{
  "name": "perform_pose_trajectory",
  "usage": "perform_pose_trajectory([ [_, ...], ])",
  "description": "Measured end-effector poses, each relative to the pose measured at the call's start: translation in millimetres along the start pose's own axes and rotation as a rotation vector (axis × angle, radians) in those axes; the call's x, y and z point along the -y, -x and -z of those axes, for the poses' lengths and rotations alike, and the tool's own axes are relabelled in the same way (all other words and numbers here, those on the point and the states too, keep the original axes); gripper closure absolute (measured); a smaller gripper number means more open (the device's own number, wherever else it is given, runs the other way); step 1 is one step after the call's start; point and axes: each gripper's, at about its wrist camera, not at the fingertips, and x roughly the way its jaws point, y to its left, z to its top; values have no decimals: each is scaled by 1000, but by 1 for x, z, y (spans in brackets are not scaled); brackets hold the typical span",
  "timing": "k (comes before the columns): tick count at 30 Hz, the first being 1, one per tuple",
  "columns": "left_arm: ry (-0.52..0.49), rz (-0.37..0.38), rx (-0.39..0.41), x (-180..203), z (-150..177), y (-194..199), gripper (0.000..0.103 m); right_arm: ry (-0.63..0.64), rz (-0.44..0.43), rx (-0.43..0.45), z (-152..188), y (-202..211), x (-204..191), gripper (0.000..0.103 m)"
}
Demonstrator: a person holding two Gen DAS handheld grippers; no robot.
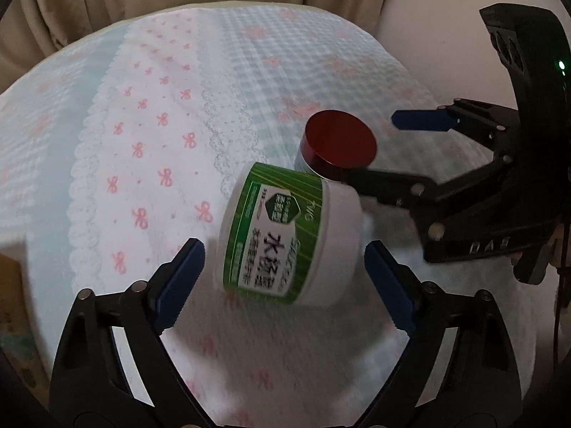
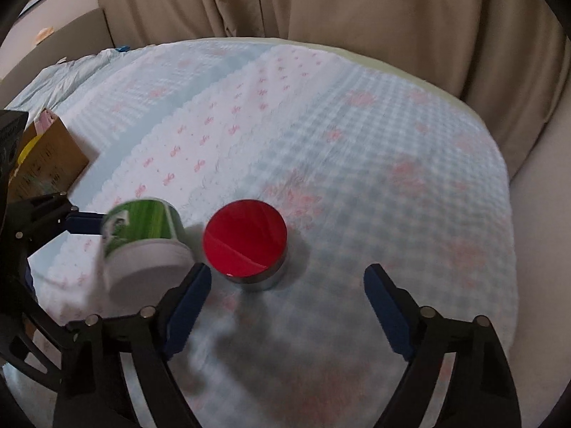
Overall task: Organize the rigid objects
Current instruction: 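Grasp the green-labelled white jar with the left gripper while the right grasps the red-lidded jar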
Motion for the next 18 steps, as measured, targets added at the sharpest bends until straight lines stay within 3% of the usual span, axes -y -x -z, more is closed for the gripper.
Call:
perform_pose_trajectory([
  [7,-45,8,21,-1,-5,-6,35,87,-56,11,0,-20,-9,34],
  [9,-43,15,15,-4,-7,-9,48,108,-62,9,-2,-26,-12,35],
  [11,-44,25,12,-5,-8,-10,49,123,-53,8,-3,-31,-15,37],
  [15,-53,12,5,-4,-8,-9,49,122,-77,-3,-4,-37,-20,53],
  [18,-67,-1,10,-3,-8,-7,49,108,-65,0,-3,-36,-21,53],
])
